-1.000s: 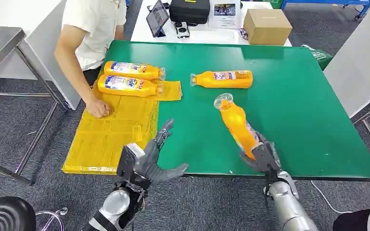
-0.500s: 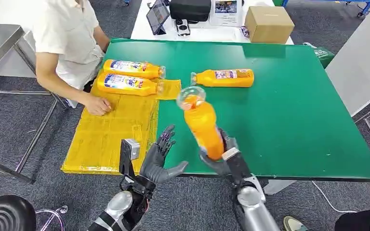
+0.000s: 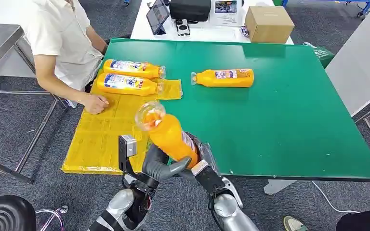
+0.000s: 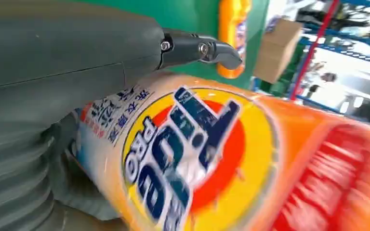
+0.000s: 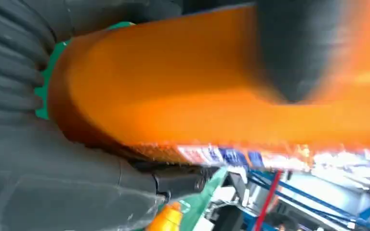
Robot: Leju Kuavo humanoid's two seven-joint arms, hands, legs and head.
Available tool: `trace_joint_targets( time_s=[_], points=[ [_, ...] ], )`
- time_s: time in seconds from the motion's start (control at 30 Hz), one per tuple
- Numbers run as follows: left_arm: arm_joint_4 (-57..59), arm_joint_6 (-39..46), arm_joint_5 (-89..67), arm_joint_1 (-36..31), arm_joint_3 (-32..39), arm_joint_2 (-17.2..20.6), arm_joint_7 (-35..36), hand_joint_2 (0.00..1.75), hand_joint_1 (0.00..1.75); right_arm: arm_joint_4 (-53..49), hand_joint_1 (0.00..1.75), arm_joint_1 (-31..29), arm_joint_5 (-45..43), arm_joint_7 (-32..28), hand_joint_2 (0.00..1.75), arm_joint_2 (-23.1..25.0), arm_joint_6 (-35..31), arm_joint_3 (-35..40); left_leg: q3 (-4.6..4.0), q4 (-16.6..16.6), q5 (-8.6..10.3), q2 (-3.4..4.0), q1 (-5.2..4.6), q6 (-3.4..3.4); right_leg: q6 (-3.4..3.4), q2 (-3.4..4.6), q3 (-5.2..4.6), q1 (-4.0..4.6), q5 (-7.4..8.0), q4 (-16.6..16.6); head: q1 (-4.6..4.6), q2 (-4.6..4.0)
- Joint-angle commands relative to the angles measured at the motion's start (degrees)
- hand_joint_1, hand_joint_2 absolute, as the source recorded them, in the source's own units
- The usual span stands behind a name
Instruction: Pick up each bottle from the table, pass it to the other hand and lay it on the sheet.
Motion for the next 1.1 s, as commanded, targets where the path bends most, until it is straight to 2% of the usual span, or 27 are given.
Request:
trace_joint_targets(
  time_s=[0.03,0.2,0.27,0.37,0.5,0.53,0.57,0.6,0.73,0.8,0.83,1.03,1.07,1.1],
  points=[
    [-3.63,0.67,0.15,-0.50,-3.63,2.13,0.25,1.75,0.00,12.17,1.75,-3.95,-1.50,-1.11,1.75,0.33,-1.16,1.52,0.32,-0.06,-0.10,0.08,0.03,-0.08,-0.13,0.08,0.28,0.03,-0.08,-0.04,0.00,0.00],
    [-3.51,0.34,0.32,-0.82,-3.74,2.24,0.02,1.75,0.00,12.02,1.75,-4.26,-1.47,-0.91,1.75,0.32,-1.25,1.31,0.28,-0.06,-0.09,0.02,0.01,-0.08,-0.12,0.04,0.24,0.02,-0.08,-0.03,0.02,0.00],
    [-2.61,1.45,0.49,-1.34,-2.83,1.63,-0.34,1.75,0.00,12.28,1.75,-4.59,0.46,-0.41,1.75,0.12,-2.37,2.27,0.43,-0.08,-0.14,0.04,0.00,-0.11,-0.17,0.06,0.36,0.01,-0.14,-0.01,0.00,0.00],
    [-1.48,3.77,-1.15,-2.53,-1.86,0.96,-2.00,1.75,0.00,13.01,1.75,-5.13,3.47,0.67,1.75,-0.21,-4.18,3.92,0.10,-0.03,-0.02,0.01,0.00,-0.04,-0.06,0.02,0.08,0.01,-0.02,-0.02,0.00,0.00],
    [-0.03,3.72,-0.95,-3.32,-1.70,1.11,-0.91,1.75,0.00,13.57,1.75,-5.66,4.57,1.15,1.75,-0.07,-4.88,4.58,0.15,-0.03,-0.04,0.00,0.01,-0.05,-0.08,0.02,0.12,0.02,-0.03,-0.02,0.02,0.00],
    [0.58,3.06,-0.36,-3.52,-1.86,1.11,0.19,1.75,0.56,13.82,1.75,-5.89,4.93,1.15,1.75,-0.06,-5.26,4.77,0.12,-0.04,-0.02,-0.02,0.02,-0.04,-0.07,-0.01,0.10,0.02,-0.02,-0.03,0.00,0.00],
    [2.42,0.72,1.74,-4.36,-2.30,1.46,2.93,1.75,1.75,14.03,1.75,-6.52,5.05,0.98,1.75,0.18,-5.06,5.29,0.39,-0.06,-0.10,-0.02,0.02,-0.10,-0.16,-0.01,0.35,0.03,-0.12,-0.01,0.00,0.00],
    [3.41,0.16,1.61,-4.76,-2.64,1.61,2.85,1.75,1.75,14.08,1.75,-6.95,5.69,0.95,1.75,0.19,-5.63,5.71,0.16,-0.04,-0.03,-0.02,0.03,-0.05,-0.09,-0.01,0.15,0.03,-0.03,-0.04,0.02,0.00],
    [5.97,-1.99,1.53,-5.78,-3.25,1.32,2.48,1.75,1.75,13.92,1.75,-8.24,6.47,1.83,1.75,0.15,-6.02,6.41,0.12,-0.03,-0.03,0.02,0.01,-0.04,-0.07,0.04,0.10,0.01,-0.01,-0.01,0.00,0.00],
    [5.97,-1.99,1.53,-5.78,-3.25,1.32,2.48,1.75,1.75,13.92,1.75,-8.24,6.47,1.83,1.75,0.15,-6.02,6.41,0.35,-0.06,-0.10,0.05,0.01,-0.09,-0.15,0.06,0.29,0.02,-0.09,-0.01,0.02,0.00],
    [5.53,-2.10,0.78,-5.76,-3.54,1.63,2.17,1.75,1.75,13.91,1.75,-8.27,6.50,2.17,1.75,0.09,-6.13,6.36,0.12,-0.04,-0.02,0.00,0.01,-0.04,-0.07,0.01,0.10,0.02,-0.02,-0.01,0.00,0.00],
    [5.03,-3.25,0.66,-5.84,-3.05,1.57,1.67,1.75,1.75,12.32,1.75,-7.65,5.34,1.73,1.75,-0.09,-4.59,6.40,0.28,-0.04,-0.09,0.03,0.01,-0.07,-0.12,0.04,0.24,0.01,-0.09,0.01,0.00,0.00],
    [4.70,-4.14,1.36,-5.68,-2.75,1.67,1.62,1.75,1.75,12.12,1.27,-7.41,4.52,1.58,1.75,0.04,-4.05,6.06,0.17,-0.03,-0.06,0.01,0.00,-0.05,-0.09,0.03,0.15,0.01,-0.06,0.01,0.02,0.00],
    [4.47,-4.91,2.07,-5.51,-2.49,1.71,1.69,1.75,1.75,12.03,0.00,-7.22,3.89,1.42,1.75,0.17,-3.70,5.76,0.14,-0.02,-0.05,0.04,0.01,-0.05,-0.08,0.06,0.11,0.02,-0.03,0.00,0.02,0.00]
  ],
)
